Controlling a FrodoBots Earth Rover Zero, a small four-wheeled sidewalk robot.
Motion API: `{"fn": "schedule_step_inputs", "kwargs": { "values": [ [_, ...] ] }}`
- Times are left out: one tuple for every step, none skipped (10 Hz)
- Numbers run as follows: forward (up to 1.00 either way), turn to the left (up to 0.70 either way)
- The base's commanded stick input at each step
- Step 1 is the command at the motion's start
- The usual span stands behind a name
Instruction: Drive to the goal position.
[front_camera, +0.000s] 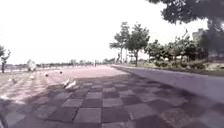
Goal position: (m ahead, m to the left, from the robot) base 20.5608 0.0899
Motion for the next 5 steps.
{"fn": "schedule_step_inputs", "kwargs": {
  "values": [
    [0.85,0.0],
    [0.85,0.0],
    [0.85,0.0],
    [0.85,0.0],
    [0.85,0.0]
  ]
}}
